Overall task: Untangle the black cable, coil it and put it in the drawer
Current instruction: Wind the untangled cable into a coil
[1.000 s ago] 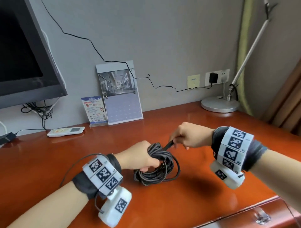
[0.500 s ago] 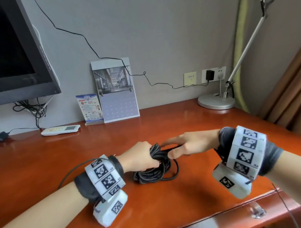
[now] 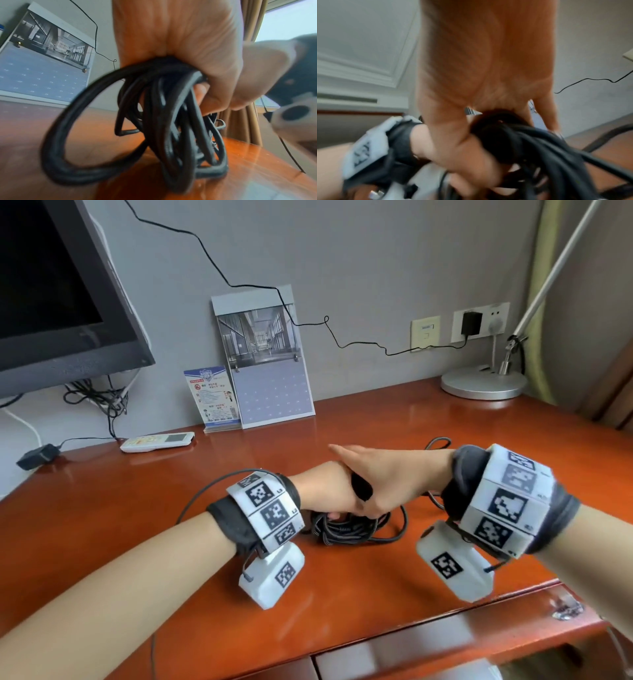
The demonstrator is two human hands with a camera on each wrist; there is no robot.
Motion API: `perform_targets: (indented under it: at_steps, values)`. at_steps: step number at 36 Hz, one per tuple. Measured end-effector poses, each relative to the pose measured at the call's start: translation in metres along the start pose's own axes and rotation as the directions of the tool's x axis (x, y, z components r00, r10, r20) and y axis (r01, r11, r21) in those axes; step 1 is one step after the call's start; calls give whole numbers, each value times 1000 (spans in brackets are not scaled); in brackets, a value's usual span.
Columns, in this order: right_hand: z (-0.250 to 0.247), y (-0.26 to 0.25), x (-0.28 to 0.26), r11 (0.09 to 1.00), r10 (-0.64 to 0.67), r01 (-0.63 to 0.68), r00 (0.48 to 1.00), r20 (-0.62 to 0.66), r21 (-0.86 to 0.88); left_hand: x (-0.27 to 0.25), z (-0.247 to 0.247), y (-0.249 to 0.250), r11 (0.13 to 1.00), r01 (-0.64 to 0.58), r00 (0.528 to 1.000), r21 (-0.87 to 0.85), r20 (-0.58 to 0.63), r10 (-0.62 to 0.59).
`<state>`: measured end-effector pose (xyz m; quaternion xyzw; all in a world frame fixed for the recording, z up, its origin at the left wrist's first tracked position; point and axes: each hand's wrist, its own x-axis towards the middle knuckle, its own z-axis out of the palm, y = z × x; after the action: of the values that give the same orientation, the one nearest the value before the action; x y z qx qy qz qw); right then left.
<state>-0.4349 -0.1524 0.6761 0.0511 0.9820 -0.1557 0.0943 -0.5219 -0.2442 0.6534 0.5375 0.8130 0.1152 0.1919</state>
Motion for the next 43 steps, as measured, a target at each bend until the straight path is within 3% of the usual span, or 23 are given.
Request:
perform_targets:
  at_steps: [3, 6, 8, 11, 13, 15, 18, 20, 21, 23, 27, 29, 32, 34, 37, 40, 43]
  values:
    - [-1, 5, 13, 999, 44, -44, 990, 136, -6, -5, 2, -4, 1000, -3, 1000, -28, 1, 3]
    - [-2, 14, 24, 992, -77, 52, 968, 237, 111, -8, 3, -8, 997, 11, 1000, -77, -23, -13]
    - [-6, 16, 25, 978, -156, 85, 901, 405, 189, -11, 5, -7, 997, -39, 999, -61, -30, 37]
    - [-12, 35, 20, 891, -344, 53, 725, 596, 450, -19, 9, -4, 982, -187, 982, -27, -37, 186]
    - [-11, 55, 17, 729, -500, 13, 694, 519, 684, -24, 1, -10, 959, -241, 970, -150, -47, 237]
    - [-4, 72, 13, 498, -667, 59, 664, 338, 865, -30, -9, -16, 885, -279, 960, -373, -99, 261]
    - [5, 79, 15, 148, -656, 89, 754, 30, 985, -35, -27, -28, 676, -339, 941, -655, -228, 251]
    - [8, 81, 24, -4, -575, 45, 817, -39, 999, -35, -36, -34, 548, -364, 931, -753, -306, 197]
    - [11, 80, 27, -25, -540, 46, 840, -52, 999, -34, -39, -36, 508, -371, 927, -777, -339, 160]
    - [18, 69, 30, 59, -491, 105, 869, -63, 993, -31, -43, -35, 412, -396, 911, -821, -408, 63]
    - [27, 23, 31, 566, -480, 295, 877, 17, 770, -20, -44, -22, 205, -473, 856, -857, -502, -124]
    - [32, 1, 33, 680, -443, 346, 896, -13, 647, -15, -43, -15, 163, -516, 822, -841, -539, -182]
    - [42, -19, 35, 714, -457, 423, 885, -87, 557, -13, -43, -8, 158, -547, 792, -822, -569, -221]
    - [39, -15, 31, 719, -449, 403, 891, -65, 566, -15, -46, -9, 127, -545, 794, -829, -559, -239]
    - [19, 8, 23, 761, -350, 331, 934, -76, 557, -23, -47, -20, 80, -504, 836, -860, -509, -205]
    - [4, 25, 18, 749, -298, 272, 953, -59, 605, -31, -40, -32, 123, -430, 892, -894, -442, -97]
    - [1, 24, 12, 686, -339, 286, 939, -54, 669, -33, -33, -38, 154, -366, 929, -918, -369, 7]
